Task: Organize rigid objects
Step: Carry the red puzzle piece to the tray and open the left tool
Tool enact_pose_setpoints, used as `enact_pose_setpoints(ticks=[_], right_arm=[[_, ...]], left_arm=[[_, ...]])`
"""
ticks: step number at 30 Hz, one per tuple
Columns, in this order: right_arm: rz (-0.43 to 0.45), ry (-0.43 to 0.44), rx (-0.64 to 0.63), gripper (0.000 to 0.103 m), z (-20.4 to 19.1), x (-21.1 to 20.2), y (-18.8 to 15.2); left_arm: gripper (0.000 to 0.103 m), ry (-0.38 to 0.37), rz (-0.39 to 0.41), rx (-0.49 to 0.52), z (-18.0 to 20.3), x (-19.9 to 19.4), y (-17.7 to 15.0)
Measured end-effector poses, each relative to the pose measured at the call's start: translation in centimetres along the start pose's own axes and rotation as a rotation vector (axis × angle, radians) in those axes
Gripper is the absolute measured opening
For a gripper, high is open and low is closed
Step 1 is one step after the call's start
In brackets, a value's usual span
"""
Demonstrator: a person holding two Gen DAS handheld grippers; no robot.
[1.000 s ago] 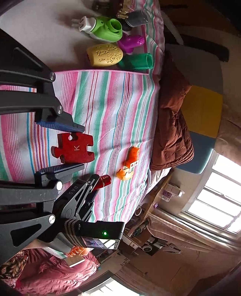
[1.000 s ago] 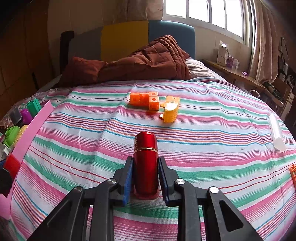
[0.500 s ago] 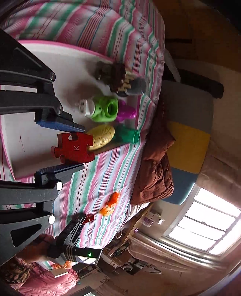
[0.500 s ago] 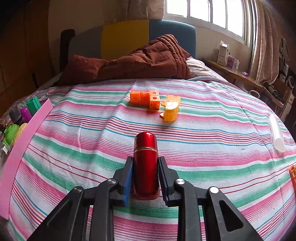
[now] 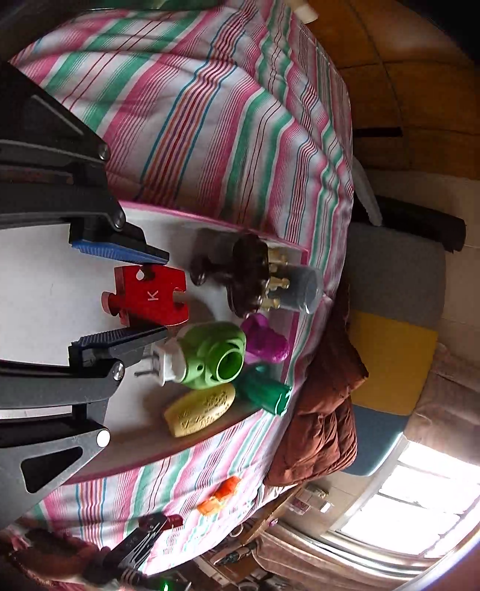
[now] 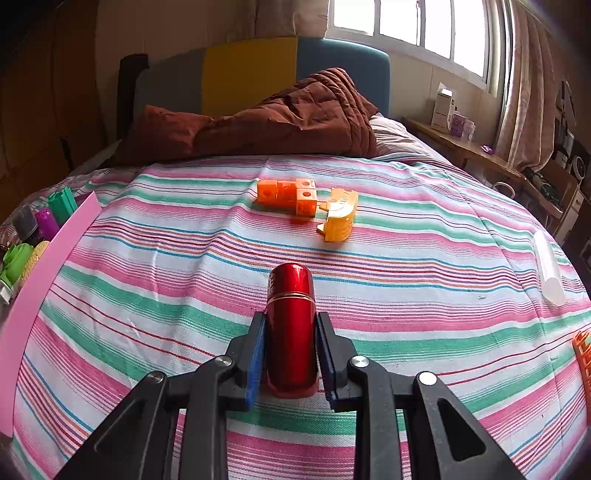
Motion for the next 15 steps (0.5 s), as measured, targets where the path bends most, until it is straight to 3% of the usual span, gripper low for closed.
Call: enact_pose_setpoints(ticks=[6, 10, 13, 15], right_arm=[[0.013, -0.008, -0.006, 0.026, -0.1, -0.3, 0.2], [0.026, -0.006, -0.010, 0.026, -0.2, -0.6, 0.3], [0.042, 0.002, -0.012, 0.026, -0.3, -0.9, 0.4], [0.062, 0.013, -0.015, 0.026, -0.5, -1.4, 0.6]], left_arm=[[0.035, 0.007, 0.002, -0.001, -0.3, 0.5, 0.2], [0.053, 0.017, 0.034, -0.020, -0.6, -0.3, 0.5], [0.054, 0.002, 0.061, -0.041, -0.7, -1.2, 0.8], [0.065, 0.007, 0.076, -0.065, -0.9, -2.0, 0.7]])
Point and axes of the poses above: each gripper's, at about its wrist camera, not at the fingertips, and x roughly the way its jaws point, z to its right, y to its top, the point moved 10 cm from there along x, roughly the way its jaws point, and after that the axes turned 8 degrees about x, right-handed, at the moved point
